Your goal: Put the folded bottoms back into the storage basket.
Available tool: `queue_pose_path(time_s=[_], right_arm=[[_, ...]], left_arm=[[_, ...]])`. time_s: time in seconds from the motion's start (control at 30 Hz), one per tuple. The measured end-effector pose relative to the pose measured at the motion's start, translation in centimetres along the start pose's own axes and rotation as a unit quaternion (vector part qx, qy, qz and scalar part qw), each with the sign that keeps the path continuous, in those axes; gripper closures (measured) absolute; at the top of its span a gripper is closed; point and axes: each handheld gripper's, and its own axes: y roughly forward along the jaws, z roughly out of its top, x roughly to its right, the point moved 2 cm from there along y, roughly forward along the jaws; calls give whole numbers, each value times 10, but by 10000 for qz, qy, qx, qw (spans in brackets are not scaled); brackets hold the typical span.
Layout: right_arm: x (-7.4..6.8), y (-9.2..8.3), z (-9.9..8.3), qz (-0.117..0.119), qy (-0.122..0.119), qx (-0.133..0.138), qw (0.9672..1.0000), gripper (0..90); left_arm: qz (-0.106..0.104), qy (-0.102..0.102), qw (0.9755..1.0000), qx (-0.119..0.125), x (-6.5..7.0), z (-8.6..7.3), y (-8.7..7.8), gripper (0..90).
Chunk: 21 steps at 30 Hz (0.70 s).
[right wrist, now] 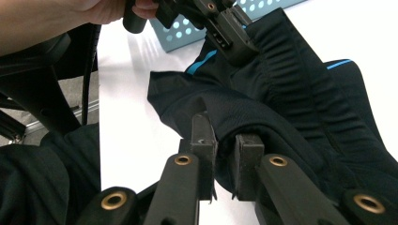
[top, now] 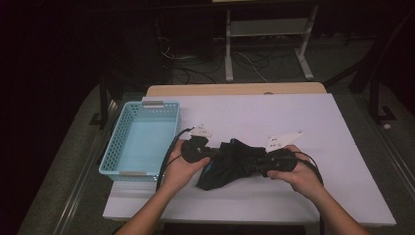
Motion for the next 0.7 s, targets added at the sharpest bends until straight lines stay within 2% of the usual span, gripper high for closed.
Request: queue_pose_path(time_s=[0.33, 0.47, 0.7], right_arm=[[11, -5, 18, -114, -62, 117, 9998, 812], [15, -6, 28, -138, -104, 178, 9997, 812], [22, -6, 45, -172, -188, 258, 9993, 812]], left_arm=[[4, 162, 9999, 25, -11, 24, -9, 824], [-93, 59, 9999, 102, -17, 33, -13, 824], [-160, 126, 9997, 146, -28, 48, -23, 823]])
